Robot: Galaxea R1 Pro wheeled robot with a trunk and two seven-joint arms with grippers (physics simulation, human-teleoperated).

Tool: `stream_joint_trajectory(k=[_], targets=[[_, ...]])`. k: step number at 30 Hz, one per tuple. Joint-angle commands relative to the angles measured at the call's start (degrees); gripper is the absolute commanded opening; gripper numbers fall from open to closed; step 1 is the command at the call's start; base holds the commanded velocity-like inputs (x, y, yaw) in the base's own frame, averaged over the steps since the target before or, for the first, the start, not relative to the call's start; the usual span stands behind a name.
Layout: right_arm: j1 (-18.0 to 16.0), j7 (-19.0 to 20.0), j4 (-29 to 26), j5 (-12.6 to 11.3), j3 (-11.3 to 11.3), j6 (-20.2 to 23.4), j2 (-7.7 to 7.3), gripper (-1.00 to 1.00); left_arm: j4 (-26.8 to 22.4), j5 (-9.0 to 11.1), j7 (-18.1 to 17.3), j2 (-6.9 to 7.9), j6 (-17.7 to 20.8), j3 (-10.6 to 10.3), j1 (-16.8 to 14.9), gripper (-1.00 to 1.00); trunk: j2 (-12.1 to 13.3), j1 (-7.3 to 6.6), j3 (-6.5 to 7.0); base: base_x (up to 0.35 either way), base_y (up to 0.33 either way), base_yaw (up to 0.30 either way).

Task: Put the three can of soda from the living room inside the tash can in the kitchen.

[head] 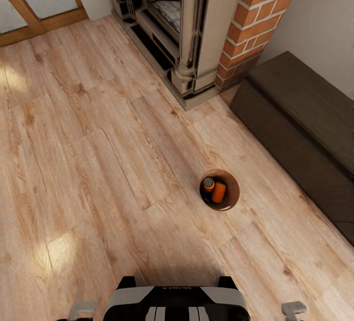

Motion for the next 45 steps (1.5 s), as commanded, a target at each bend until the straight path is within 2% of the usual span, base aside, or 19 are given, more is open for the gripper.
stream_joint_trajectory(k=[1, 3, 5, 6, 11, 15, 18, 24, 30, 32, 35, 36, 37, 41, 45], targets=[[0.45, -0.45, 0.33, -0.03, -0.09, -0.31, 0.00, 1.00, 0.29, 0.00, -0.02, -0.01, -0.80, -0.02, 0.66, 1.00, 0.41, -0.22, 0.19, 0.000, 0.000, 0.000], [1.97, -2.01, 0.97, -0.05, -0.23, -0.98, 0.16, 1.00, 0.87, 0.01, -0.10, -0.02, -2.74, -0.02, 2.44, 1.00, 1.22, -0.66, 0.55, 0.000, 0.000, 0.000], [4.50, -3.53, 1.76, -0.17, -0.49, -2.59, 0.38, 1.00, 1.33, 0.26, -0.21, -0.02, -5.36, -0.02, 5.52, 1.00, 2.02, -1.10, 0.91, 0.000, 0.000, 0.000], [4.98, -3.68, 1.92, -0.36, -0.70, -2.96, 0.40, 1.00, 1.40, 0.46, -0.26, -0.02, -5.68, -0.02, 6.05, 1.00, 2.42, -1.32, 1.09, 0.000, 0.000, 0.000], [8.30, -4.23, 2.50, -4.33, -2.82, -5.31, 0.51, 1.00, 3.85, 2.11, -1.95, 0.01, -6.63, -0.02, 9.16, 1.00, 4.43, -2.42, 1.98, 0.000, 0.000, 0.000], [9.82, -4.53, 2.66, -5.58, -3.32, -6.61, 0.53, 1.00, 5.01, 3.00, -2.88, 0.06, -7.02, 0.03, 11.89, 1.00, 6.03, -3.30, 2.70, 0.000, 0.000, 0.000], [10.40, -6.46, 3.08, -5.98, -3.51, -6.98, 0.55, 1.00, 5.29, 5.64, -3.39, 0.06, -7.62, 0.01, 13.89, 1.00, 7.23, -3.96, 3.24, 0.000, 0.000, 0.000], [10.93, -10.06, 5.49, -6.28, -3.61, -7.18, 0.35, 1.00, 5.51, 9.14, -7.44, 0.00, -9.79, -0.04, 15.28, 1.00, 9.64, -5.28, 4.32, 0.000, 0.000, 0.000], [11.25, -10.91, 6.27, -6.36, -3.65, -7.16, 0.23, 1.00, 5.61, 10.15, -10.33, 0.00, -10.50, -0.01, 15.64, 1.00, 12.05, -6.59, 5.40, 0.000, 0.000, 0.000], [11.48, -11.03, 6.39, -6.36, -3.64, -7.15, 0.35, 1.00, 5.59, 11.04, -11.72, -0.01, -10.64, 0.03, 15.78, 1.00, 12.85, -7.03, 5.75, 0.000, 0.000, 0.000], [11.62, -11.09, 6.71, -6.33, -3.64, -7.11, 0.48, 1.00, 5.55, 14.54, -13.48, -0.02, -10.78, 0.00, 15.99, 1.00, 14.05, -7.69, 6.29, 0.000, 0.000, 0.000], [11.65, -11.11, 6.96, -6.32, -3.64, -7.09, 0.49, 1.00, 5.55, 16.35, -14.41, -0.02, -10.82, -0.02, 16.06, 1.00, 14.45, -7.91, 6.47, 0.000, 0.000, 0.000], [11.67, -11.12, 7.06, -6.32, -3.64, -7.07, 0.51, 1.00, 5.55, 17.08, -14.86, -0.02, -10.84, -0.02, 16.08, 1.00, 14.85, -8.13, 6.65, 0.000, 0.000, 0.000], [11.70, -11.13, 7.33, -6.32, -3.64, -6.87, 0.51, 1.00, 5.53, 19.06, -16.27, -0.02, -10.91, -0.02, 16.15, 1.00, 16.46, -9.01, 7.37, 0.000, 0.000, 0.000], [11.71, -11.19, 7.44, -6.31, -3.64, -6.65, 0.60, 1.00, 5.54, 19.74, -16.74, -0.02, -11.80, -0.02, 16.17, 1.00, 18.06, -9.89, 8.09, 0.000, 0.000, 0.000]])
